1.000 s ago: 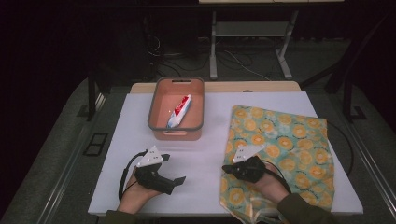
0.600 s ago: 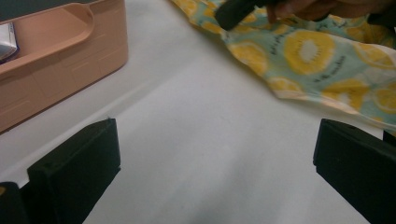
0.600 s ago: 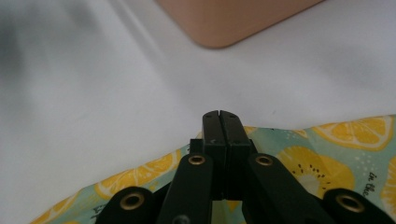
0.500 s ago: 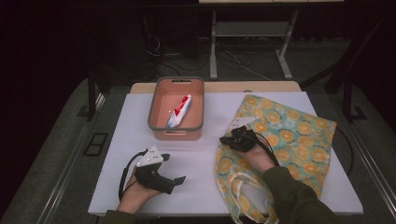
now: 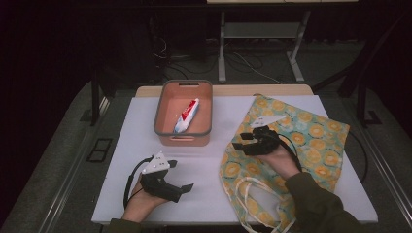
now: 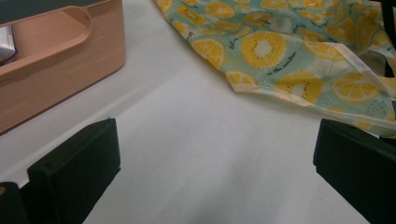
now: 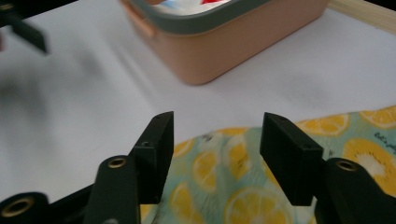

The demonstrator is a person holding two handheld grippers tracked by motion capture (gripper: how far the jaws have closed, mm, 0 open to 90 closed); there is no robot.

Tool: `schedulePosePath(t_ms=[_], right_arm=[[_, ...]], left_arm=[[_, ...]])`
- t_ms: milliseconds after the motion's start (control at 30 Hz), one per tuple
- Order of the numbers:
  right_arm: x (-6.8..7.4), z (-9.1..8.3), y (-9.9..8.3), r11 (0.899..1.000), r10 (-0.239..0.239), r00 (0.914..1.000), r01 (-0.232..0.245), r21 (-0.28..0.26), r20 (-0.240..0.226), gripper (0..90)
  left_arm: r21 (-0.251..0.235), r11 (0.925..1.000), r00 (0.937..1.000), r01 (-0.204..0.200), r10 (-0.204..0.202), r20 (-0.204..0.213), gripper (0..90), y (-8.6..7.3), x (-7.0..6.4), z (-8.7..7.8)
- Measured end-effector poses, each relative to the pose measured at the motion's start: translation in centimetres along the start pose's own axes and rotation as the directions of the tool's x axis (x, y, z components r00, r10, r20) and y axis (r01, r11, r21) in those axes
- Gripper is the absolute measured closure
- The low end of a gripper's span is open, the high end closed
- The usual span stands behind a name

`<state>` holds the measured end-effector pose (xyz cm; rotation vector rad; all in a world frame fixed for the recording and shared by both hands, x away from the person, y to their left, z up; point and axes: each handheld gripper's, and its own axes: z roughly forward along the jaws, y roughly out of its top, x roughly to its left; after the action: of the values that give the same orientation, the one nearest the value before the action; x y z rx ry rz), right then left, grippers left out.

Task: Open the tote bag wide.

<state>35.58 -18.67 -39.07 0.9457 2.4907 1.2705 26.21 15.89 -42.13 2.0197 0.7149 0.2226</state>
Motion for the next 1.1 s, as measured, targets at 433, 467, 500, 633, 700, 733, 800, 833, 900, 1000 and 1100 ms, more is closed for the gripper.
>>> schedulePosePath(t_ms=[433, 467, 500, 633, 700, 733, 800, 833, 900, 1000, 1100], right_arm=[[2.0, -7.0, -7.1, 0.990, -0.090, 0.9944, 0.096, 0.104, -0.055, 38.4], [2.2, -7.3, -8.5, 0.986, -0.099, 0.9934, 0.106, 0.128, -0.056, 38.7], [2.2, -7.3, -8.5, 0.986, -0.099, 0.9934, 0.106, 0.128, -0.056, 38.7], [2.2, -7.3, -10.7, 0.973, -0.134, 0.9900, 0.140, 0.182, -0.045, 39.5], [2.1, -7.1, -11.3, 0.967, -0.145, 0.9880, 0.153, 0.205, -0.054, 40.2], [2.1, -7.0, -11.4, 0.964, -0.151, 0.9868, 0.160, 0.212, -0.058, 40.8], [2.3, -6.8, -11.5, 0.959, -0.162, 0.9841, 0.174, 0.222, -0.073, 43.4], [2.4, -6.7, -11.6, 0.954, -0.183, 0.9808, 0.194, 0.228, -0.066, 45.9], [2.5, -6.3, -11.8, 0.943, -0.206, 0.9767, 0.214, 0.253, -0.058, 53.6], [2.5, -6.2, -12.0, 0.947, -0.203, 0.9740, 0.221, 0.233, -0.101, 70.0], [2.6, -6.2, -11.9, 0.949, -0.193, 0.9760, 0.212, 0.233, -0.101, 79.8]], left_arm=[[0.002, 1.0000, 1.0000, 0.001, -0.001, 0.002, 0.0, 0.0, -0.1, 0.1], [0.003, 1.0000, 1.0000, 0.001, -0.001, 0.001, 0.0, 0.0, -0.1, 0.1], [0.003, 1.0000, 1.0000, 0.001, -0.001, 0.001, 0.0, 0.0, -0.1, 0.1], [0.003, 1.0000, 1.0000, 0.002, -0.002, 0.000, 0.0, -0.1, -0.1, 0.1], [0.003, 1.0000, 1.0000, 0.002, -0.002, -0.001, 0.0, -0.1, -0.1, 0.0], [0.003, 1.0000, 1.0000, 0.001, -0.001, -0.001, 0.0, -0.1, -0.1, 0.0], [0.003, 1.0000, 1.0000, 0.000, 0.000, -0.002, 0.0, -0.1, -0.1, 0.0], [0.005, 1.0000, 1.0000, 0.000, 0.000, -0.002, 0.0, -0.1, -0.1, 0.0], [0.003, 1.0000, 1.0000, 0.000, 0.000, -0.002, 0.0, -0.1, -0.1, 0.0], [0.002, 1.0000, 1.0000, 0.002, -0.002, -0.001, 0.0, -0.1, -0.1, 0.1], [0.004, 1.0000, 1.0000, 0.000, 0.000, -0.002, 0.0, -0.2, -0.1, 0.1]])
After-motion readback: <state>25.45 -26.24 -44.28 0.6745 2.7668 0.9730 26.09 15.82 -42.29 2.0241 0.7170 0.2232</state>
